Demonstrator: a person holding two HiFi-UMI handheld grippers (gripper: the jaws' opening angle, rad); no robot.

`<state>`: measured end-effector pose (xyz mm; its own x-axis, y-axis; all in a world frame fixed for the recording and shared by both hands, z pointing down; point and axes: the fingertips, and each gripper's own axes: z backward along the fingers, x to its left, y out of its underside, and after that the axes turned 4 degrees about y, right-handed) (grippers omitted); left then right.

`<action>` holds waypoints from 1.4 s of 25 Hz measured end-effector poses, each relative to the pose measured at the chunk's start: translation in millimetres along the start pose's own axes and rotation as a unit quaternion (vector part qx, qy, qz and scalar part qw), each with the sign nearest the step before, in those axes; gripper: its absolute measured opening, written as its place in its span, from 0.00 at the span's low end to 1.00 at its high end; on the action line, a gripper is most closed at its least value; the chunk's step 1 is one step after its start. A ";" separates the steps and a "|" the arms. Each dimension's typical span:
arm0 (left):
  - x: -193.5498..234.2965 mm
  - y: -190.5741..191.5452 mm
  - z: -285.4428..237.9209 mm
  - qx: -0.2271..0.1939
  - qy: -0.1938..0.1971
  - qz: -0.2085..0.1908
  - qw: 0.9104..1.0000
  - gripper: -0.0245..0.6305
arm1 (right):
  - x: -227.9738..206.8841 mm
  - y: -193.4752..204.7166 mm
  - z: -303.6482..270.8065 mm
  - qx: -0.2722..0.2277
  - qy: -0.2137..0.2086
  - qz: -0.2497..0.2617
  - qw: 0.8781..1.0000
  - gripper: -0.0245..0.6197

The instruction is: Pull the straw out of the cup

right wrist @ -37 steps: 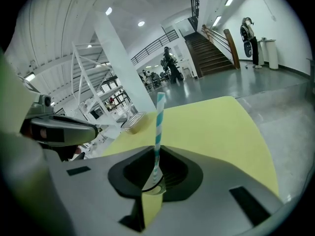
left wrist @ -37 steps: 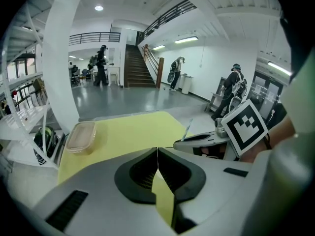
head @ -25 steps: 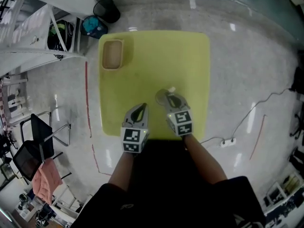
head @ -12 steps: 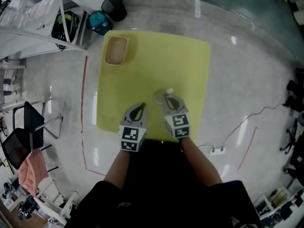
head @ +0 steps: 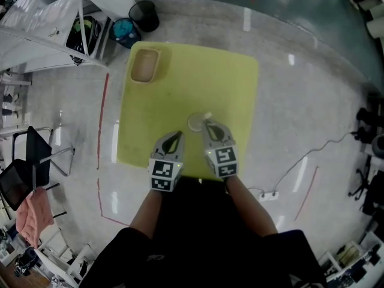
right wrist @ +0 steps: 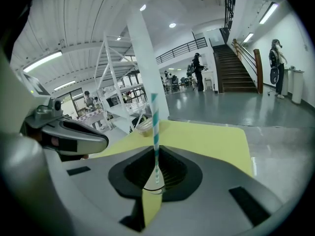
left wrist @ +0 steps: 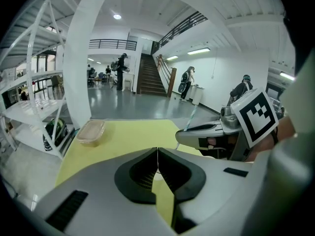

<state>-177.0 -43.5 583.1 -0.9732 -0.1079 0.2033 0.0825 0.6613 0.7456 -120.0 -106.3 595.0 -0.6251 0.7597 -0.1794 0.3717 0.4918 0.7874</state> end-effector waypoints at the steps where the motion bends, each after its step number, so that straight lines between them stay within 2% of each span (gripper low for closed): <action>1: -1.7 -0.3 1.1 -0.001 -0.001 0.000 1.000 0.11 | 0.1 -1.9 3.0 -0.003 0.000 0.000 1.000 0.10; 10: -11.8 -12.9 15.3 -0.023 -0.026 0.008 0.999 0.11 | 2.5 -23.5 32.2 -0.032 -0.008 0.015 0.999 0.10; 17: -29.5 -24.8 25.2 -0.046 -0.054 0.010 0.997 0.11 | 2.1 -37.9 58.3 -0.054 -0.031 0.030 0.998 0.10; 27: -50.4 -35.7 51.3 -0.089 -0.110 0.016 0.990 0.11 | 11.3 -52.4 95.6 -0.092 -0.065 0.059 0.992 0.10; 35: -67.5 -56.0 73.3 -0.124 -0.142 0.007 0.982 0.11 | 13.4 -76.0 131.1 -0.128 -0.085 0.056 0.987 0.10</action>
<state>-131.7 -18.9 481.1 -0.9894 0.1341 0.0563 0.1121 0.4568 0.8825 -66.7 -77.7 455.4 -0.4582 0.8739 -0.1624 0.2327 0.2943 0.9270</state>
